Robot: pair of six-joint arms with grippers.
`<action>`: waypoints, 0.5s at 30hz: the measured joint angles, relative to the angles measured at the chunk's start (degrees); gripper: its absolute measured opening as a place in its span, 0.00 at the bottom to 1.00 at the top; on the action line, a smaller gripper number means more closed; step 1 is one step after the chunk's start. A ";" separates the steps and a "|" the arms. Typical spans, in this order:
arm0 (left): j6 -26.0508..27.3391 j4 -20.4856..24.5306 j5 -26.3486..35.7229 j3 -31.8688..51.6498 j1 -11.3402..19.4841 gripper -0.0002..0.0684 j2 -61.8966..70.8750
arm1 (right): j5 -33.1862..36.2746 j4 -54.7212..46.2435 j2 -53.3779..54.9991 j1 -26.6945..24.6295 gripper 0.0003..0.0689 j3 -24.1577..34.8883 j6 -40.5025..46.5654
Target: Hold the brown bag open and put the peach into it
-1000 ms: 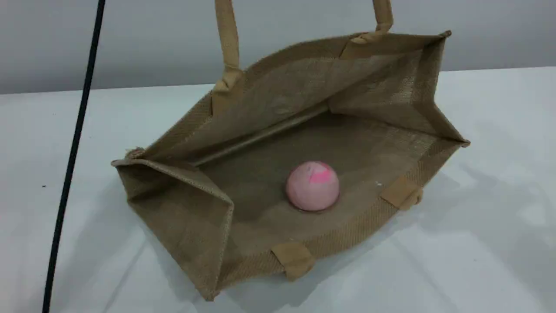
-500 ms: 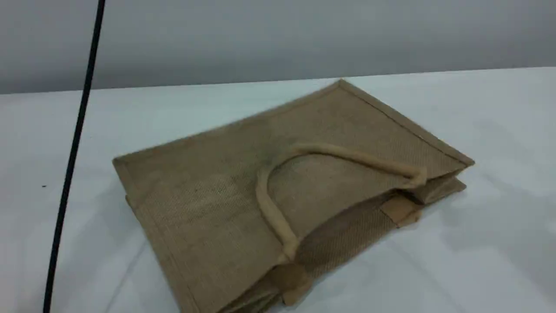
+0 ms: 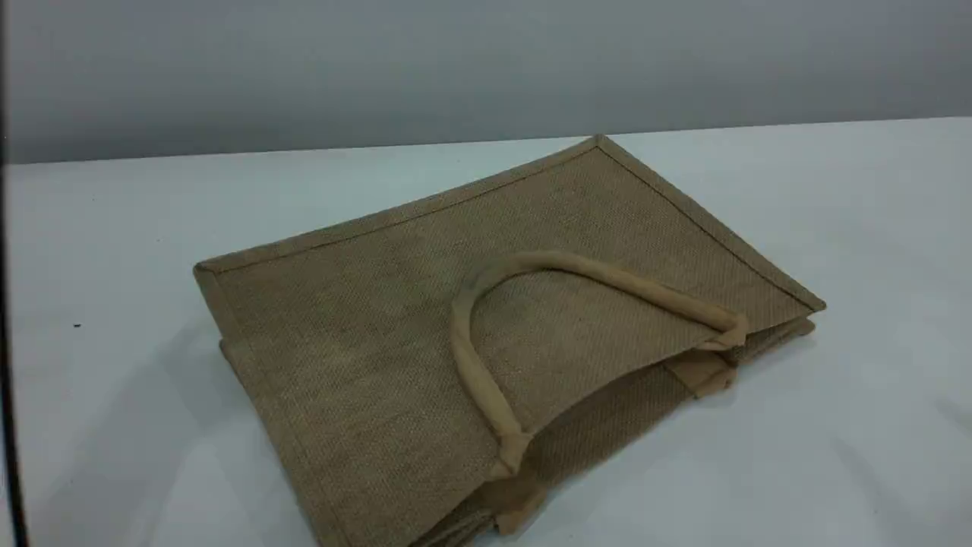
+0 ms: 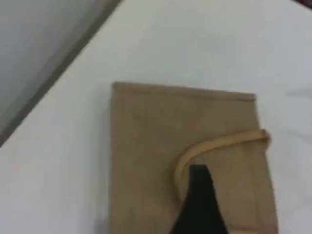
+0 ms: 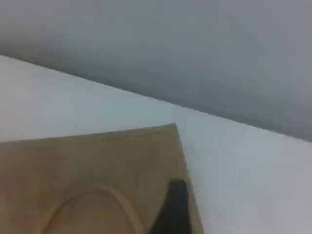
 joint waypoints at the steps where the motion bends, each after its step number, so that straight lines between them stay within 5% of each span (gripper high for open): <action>1: -2.44 2.25 0.07 0.13 0.00 0.73 -1.35 | 1.77 0.00 -1.86 0.00 0.86 0.00 0.00; 8: -15.18 14.02 -0.03 5.65 0.00 0.73 -10.55 | 11.74 1.91 -17.30 0.05 0.86 0.00 0.00; 15: -17.60 18.17 -0.18 18.06 0.00 0.73 -21.53 | 22.85 2.00 -28.89 0.05 0.86 0.00 0.00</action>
